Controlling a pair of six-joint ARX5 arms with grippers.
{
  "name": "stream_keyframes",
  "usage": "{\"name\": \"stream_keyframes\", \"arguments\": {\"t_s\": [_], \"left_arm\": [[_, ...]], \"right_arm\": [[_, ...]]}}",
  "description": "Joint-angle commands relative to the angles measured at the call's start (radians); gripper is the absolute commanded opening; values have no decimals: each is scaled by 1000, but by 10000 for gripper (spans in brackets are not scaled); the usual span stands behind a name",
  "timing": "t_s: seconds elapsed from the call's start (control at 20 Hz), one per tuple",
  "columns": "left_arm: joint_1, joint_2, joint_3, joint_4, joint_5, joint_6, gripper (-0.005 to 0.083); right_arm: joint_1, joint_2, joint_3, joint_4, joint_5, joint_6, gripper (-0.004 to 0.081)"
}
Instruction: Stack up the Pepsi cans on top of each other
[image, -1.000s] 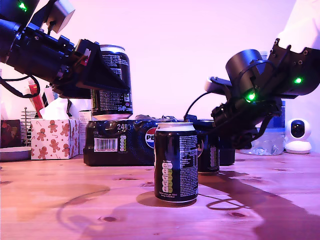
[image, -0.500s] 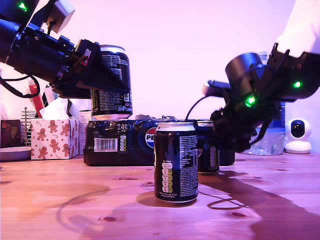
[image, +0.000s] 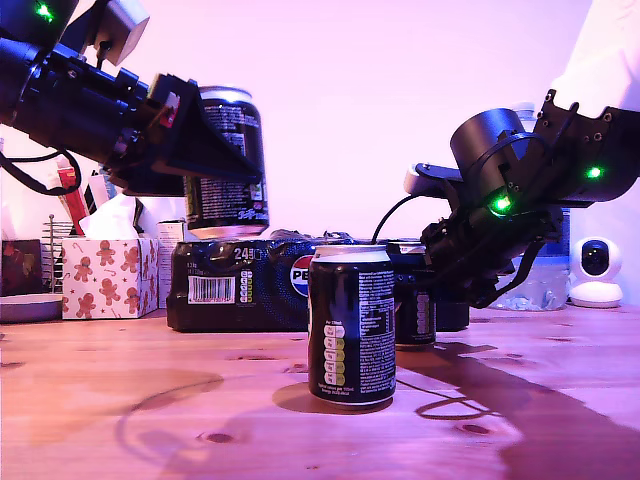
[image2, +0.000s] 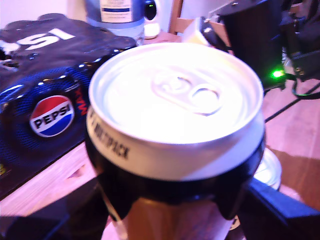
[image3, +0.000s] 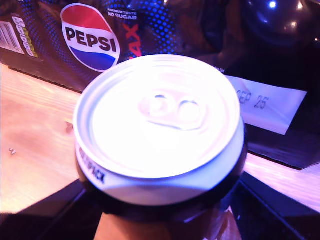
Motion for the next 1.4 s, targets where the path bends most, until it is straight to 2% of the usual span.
{"name": "stream_keyframes", "arguments": {"t_s": [0.0, 0.25, 0.4, 0.65, 1.15, 1.35], "left_arm": [[-22, -40, 4, 31, 12, -2, 409], [-95, -40, 4, 37, -5, -1, 409], [-108, -40, 4, 55, -8, -2, 409], [-110, -40, 4, 60, -8, -3, 409], [-110, -40, 4, 59, -8, -3, 409], [-110, -40, 4, 58, -8, -3, 409]], "right_arm": [[3, 19, -1, 10, -1, 0, 458], [-16, 19, -1, -21, -3, -2, 458], [-24, 2, -1, -47, -13, -3, 458], [-24, -66, -1, -132, -45, -53, 435], [-30, -185, -1, -259, -54, -79, 435], [-30, -205, -1, -273, -54, -82, 420]]}}
